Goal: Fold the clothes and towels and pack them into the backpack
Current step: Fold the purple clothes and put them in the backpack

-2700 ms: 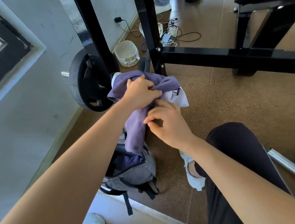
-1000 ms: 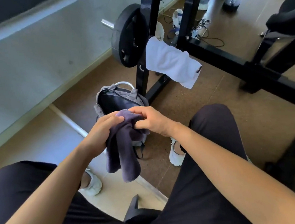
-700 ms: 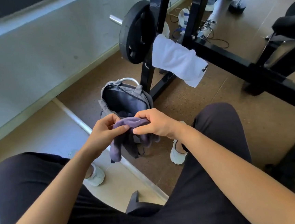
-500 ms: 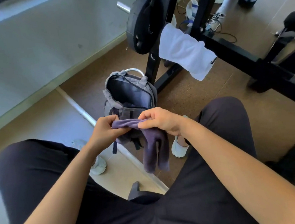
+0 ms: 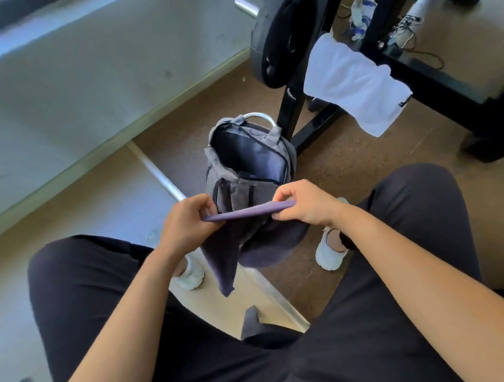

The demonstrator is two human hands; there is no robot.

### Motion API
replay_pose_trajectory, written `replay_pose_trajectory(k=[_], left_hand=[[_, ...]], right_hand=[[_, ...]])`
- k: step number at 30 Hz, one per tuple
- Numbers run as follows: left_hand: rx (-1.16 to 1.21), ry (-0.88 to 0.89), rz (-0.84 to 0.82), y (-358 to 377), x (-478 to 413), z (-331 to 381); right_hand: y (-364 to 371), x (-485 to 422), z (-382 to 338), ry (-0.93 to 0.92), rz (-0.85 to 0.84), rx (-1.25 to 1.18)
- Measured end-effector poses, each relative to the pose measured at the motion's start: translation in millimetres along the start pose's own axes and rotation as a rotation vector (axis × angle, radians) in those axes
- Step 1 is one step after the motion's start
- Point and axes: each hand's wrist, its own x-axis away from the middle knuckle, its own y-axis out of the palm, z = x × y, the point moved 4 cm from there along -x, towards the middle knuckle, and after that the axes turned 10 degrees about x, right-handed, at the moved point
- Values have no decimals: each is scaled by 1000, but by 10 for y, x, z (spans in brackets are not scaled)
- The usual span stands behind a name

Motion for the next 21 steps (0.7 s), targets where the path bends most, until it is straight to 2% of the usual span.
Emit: replay_pose_trajectory(k=[3,7,14,17,21], left_hand=[[28,-125,172,-243,-53,-154],[139,-266,422,-485,-77,-299],[460,-460,567,-497,-49,-390],[450,-488,603,-517,-37,-418],[375,-584,660,-567,22,-499]], right_hand=[[-197,3,171,40,91,129],[-211,7,360,137,-61,280],[-157,65,509,216,-244,348],[-222,61,584,287,-120,327],[-446,83,620,403,212,334]])
